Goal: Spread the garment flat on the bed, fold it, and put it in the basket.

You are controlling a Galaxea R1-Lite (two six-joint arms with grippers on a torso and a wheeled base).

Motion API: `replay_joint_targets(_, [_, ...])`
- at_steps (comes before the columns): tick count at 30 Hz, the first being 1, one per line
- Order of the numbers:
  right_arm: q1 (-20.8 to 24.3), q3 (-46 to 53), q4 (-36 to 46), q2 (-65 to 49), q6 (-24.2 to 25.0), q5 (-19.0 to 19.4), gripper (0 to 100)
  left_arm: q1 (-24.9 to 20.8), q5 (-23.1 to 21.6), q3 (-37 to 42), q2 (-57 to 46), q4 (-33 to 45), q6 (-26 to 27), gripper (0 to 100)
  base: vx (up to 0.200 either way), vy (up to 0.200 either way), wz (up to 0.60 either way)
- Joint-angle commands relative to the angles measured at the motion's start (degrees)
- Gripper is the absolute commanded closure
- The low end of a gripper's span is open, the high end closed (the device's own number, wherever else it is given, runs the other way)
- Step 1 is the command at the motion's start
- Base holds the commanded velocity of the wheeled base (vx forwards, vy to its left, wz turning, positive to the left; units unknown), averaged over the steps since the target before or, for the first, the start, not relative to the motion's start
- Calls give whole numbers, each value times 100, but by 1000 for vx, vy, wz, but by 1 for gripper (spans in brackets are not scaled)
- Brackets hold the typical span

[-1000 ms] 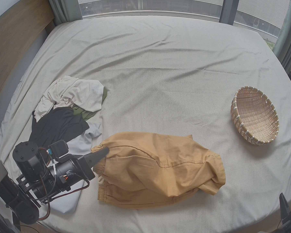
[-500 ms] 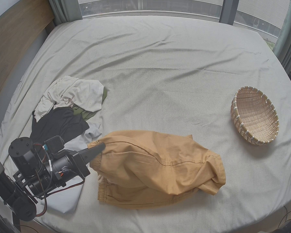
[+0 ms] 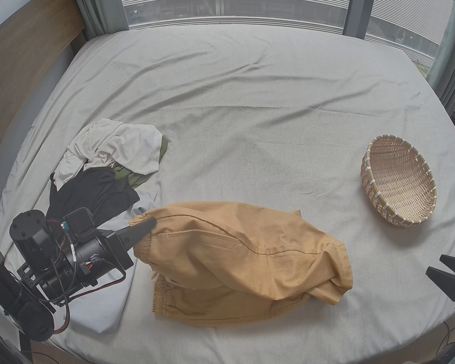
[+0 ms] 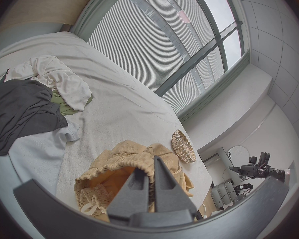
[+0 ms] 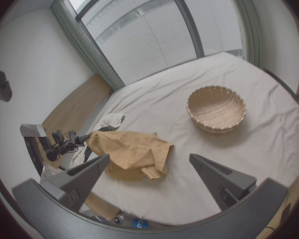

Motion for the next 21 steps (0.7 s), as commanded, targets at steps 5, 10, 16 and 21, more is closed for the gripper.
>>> replay_joint_targets(5, [487,585,-1825,2405,92,177,0,1,-12,28,16,-4,-3,100,0,0,0])
replay_joint_targets(10, [505,603,-2668,3266,171,414,0,-8,-12,20,7,-4,-3,100,0,0,0])
replay_joint_targets(16, [505,524,-3143,3723,505,642,0,1,-12,28,7,-4,6,100,0,0,0])
replay_joint_targets(21, [496,515,-3618,4145,522,801,0,1,-12,46,16,-4,6,100,0,0,0])
